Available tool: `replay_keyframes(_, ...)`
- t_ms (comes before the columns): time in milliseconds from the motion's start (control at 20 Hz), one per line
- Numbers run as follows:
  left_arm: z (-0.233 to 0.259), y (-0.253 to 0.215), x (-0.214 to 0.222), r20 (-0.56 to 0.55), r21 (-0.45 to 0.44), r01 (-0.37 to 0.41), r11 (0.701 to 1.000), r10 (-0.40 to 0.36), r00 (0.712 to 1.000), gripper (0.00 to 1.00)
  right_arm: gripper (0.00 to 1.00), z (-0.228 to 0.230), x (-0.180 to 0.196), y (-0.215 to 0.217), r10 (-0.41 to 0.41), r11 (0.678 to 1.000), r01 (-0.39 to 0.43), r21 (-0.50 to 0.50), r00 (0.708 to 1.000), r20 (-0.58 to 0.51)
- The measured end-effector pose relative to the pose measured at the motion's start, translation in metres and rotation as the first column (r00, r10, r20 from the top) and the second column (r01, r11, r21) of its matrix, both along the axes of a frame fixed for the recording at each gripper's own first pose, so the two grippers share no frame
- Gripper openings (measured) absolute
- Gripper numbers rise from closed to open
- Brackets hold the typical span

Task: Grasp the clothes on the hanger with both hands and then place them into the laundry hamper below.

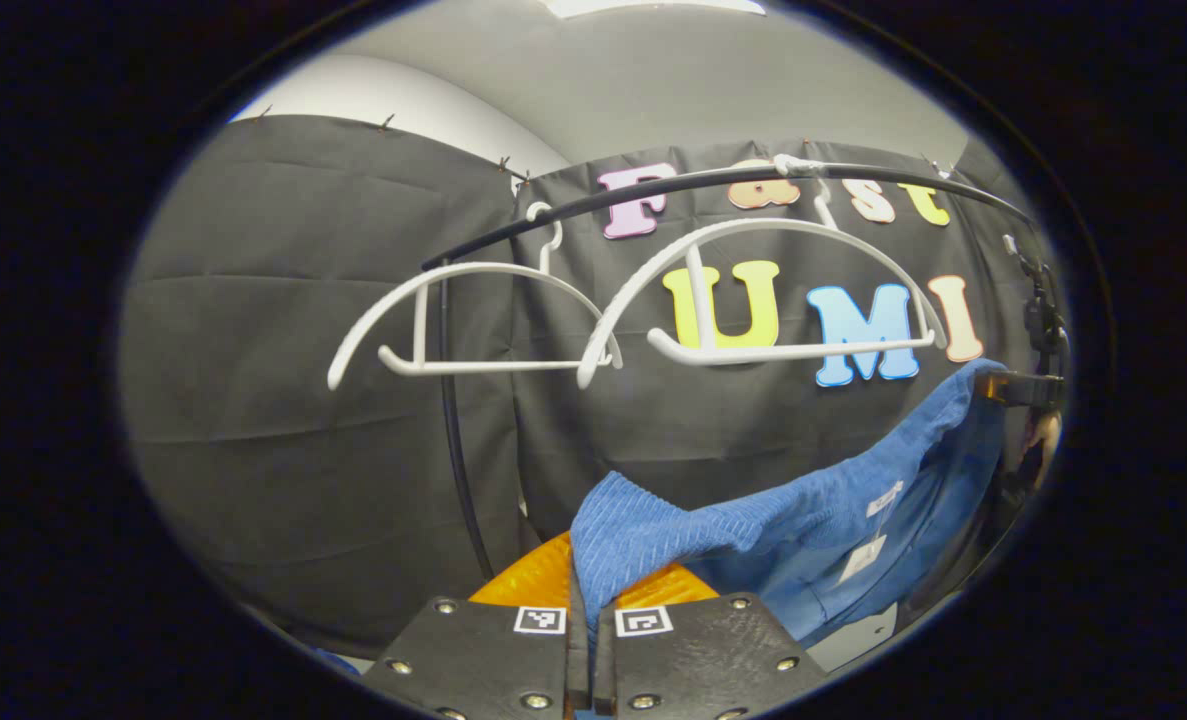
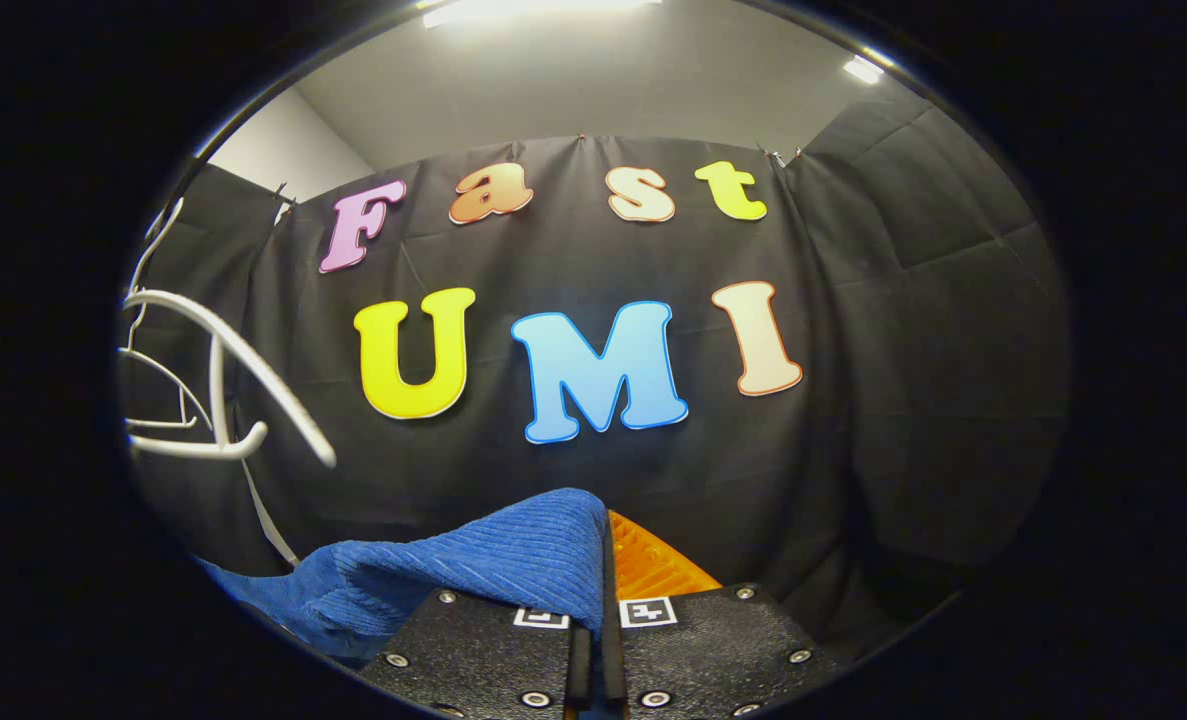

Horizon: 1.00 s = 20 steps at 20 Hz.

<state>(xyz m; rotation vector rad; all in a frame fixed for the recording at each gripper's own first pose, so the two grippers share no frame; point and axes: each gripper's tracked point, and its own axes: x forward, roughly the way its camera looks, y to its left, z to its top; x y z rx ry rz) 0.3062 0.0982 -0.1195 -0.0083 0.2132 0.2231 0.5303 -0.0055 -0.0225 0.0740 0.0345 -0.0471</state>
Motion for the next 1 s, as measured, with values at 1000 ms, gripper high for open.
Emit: replay_keyframes(1000,0.060,-0.014,-0.111,0.114,-0.086,0.119,0.989,-0.109,0.987,0.02,0.05,0.011,-0.207,0.028,0.135,0.989,-0.136,-0.048,0.990,-0.025)
